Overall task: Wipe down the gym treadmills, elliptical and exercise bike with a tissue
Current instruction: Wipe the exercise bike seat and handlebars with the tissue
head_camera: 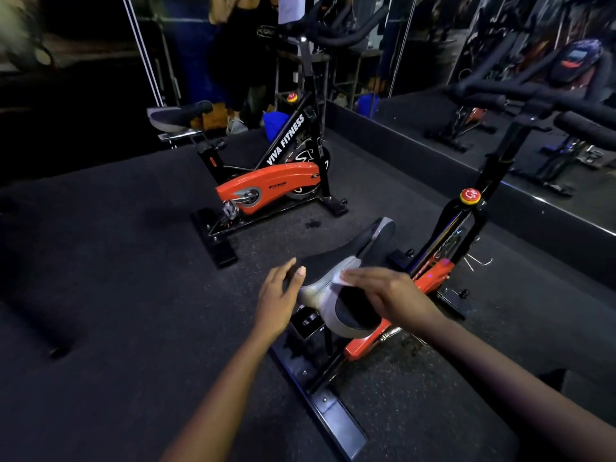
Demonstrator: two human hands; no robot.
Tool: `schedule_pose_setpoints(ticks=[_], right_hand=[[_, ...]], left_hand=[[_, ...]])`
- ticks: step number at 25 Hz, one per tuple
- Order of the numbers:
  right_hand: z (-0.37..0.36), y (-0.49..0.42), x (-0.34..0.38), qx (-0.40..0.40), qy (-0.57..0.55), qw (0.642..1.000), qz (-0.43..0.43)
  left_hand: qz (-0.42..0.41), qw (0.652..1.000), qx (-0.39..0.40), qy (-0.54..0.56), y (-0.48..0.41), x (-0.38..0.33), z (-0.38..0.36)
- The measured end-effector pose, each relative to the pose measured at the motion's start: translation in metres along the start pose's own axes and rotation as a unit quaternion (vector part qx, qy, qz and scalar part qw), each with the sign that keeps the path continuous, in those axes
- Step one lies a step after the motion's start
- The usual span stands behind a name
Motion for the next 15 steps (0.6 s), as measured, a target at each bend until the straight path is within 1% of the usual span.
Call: schedule_pose_setpoints(ticks=[1,2,4,6,8,10,11,12,13,15], right_hand=[[-0.001,-0.011,-0.005,-0.021,-0.007,0.999,-0.023],[-0.005,-0.023,-0.005,-0.025,-0.015,0.999,-0.042],[-0.024,-0.038,0.001,-0.001,-0.019,0.998,-0.052],[-0.036,-0.032,0.007,0.024,-0.012,0.999,-0.039],[-0.032,-0.014,0.006,0.045,-0.009,0.999,-0.022],[-0.023,0.005,0.007,0.069,-0.001,0.998,-0.002],[-0.018,0.011,0.007,0.069,0.003,0.998,0.006],[-0.012,0.012,0.002,0.053,0.004,0.999,0.002],[-0.004,0.008,-0.005,0.021,0.006,1.0,-0.013],[0.008,-0.011,-0.028,-0.049,0.011,0.995,-0.083]], left_hand=[[-0.011,1.0,0.009,-0.022,-0.003,-0.001,0.001],[-0.021,0.999,0.015,-0.041,-0.005,-0.003,0.003],[-0.041,0.997,0.016,-0.068,-0.009,-0.006,0.005],[-0.054,0.995,0.021,-0.083,-0.013,-0.011,0.004],[-0.062,0.993,0.033,-0.097,-0.019,-0.017,0.0],[-0.07,0.988,0.047,-0.131,-0.031,-0.022,-0.006],[-0.069,0.983,0.059,-0.157,-0.038,-0.025,-0.01],[-0.06,0.977,0.077,-0.192,-0.044,-0.028,-0.016],[-0.047,0.966,0.095,-0.234,-0.048,-0.03,-0.022],[-0.024,0.946,0.114,-0.302,-0.053,-0.031,-0.033]])
Point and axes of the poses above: each hand's wrist, its own y-axis away from the middle knuckle, its own z-axis out of the back of the hand, x = y × z, the point moved 7 cm from there along -y, towards the middle knuckle, and after that the axes turned 8 degrees about x, right-handed, at the moved point
